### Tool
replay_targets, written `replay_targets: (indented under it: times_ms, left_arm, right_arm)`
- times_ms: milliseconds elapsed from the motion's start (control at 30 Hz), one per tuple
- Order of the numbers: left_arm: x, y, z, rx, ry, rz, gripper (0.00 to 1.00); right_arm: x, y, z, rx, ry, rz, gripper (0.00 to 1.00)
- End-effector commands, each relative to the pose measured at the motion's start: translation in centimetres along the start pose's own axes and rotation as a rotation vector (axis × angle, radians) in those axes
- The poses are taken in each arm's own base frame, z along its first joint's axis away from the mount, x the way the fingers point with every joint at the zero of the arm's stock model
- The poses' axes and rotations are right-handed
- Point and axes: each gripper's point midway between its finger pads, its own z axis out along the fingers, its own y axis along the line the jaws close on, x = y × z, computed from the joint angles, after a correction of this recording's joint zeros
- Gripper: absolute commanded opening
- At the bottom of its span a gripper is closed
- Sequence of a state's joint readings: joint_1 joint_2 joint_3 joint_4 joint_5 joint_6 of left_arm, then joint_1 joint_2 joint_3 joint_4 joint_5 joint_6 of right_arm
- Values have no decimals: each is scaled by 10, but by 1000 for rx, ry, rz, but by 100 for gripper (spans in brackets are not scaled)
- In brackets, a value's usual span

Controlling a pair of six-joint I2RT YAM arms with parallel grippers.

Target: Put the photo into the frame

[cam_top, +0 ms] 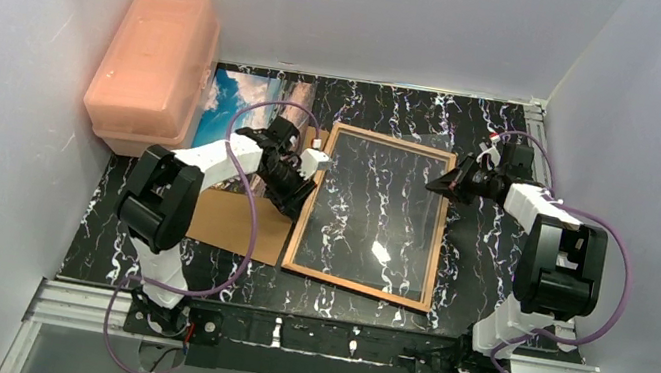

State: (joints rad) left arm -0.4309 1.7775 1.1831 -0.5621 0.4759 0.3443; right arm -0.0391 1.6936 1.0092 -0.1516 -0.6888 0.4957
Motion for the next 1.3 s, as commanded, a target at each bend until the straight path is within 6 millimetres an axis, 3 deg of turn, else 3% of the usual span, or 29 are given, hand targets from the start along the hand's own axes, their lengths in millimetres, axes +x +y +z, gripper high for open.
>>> replay_targets:
  times_ms: [0, 200, 367, 467, 767, 967, 1267]
  left_arm:
    - [4, 1, 9, -18, 12, 58, 40]
    - [9, -3, 16, -2, 27, 50, 30]
    - [11, -9, 15, 26, 23, 45, 10]
    - [12, -11, 14, 42, 23, 33, 4]
    - [10, -15, 9, 83, 2, -22, 1]
    - [-2, -7, -4, 121, -59, -121, 0]
    - [-3, -3, -4, 119, -72, -148, 0]
  right_arm:
    - [-9, 23, -4, -90, -25, 51, 1]
    - [-25, 62, -19, -207, -88, 80, 1]
    - [-33, 93, -40, -273, -139, 90, 1]
    - [-37, 108, -53, -284, -162, 76, 1]
    - [-45, 142, -81, -316, -207, 38, 1]
    - [-44, 162, -88, -370, -225, 46, 1]
    - [-38, 175, -95, -455, -237, 114, 1]
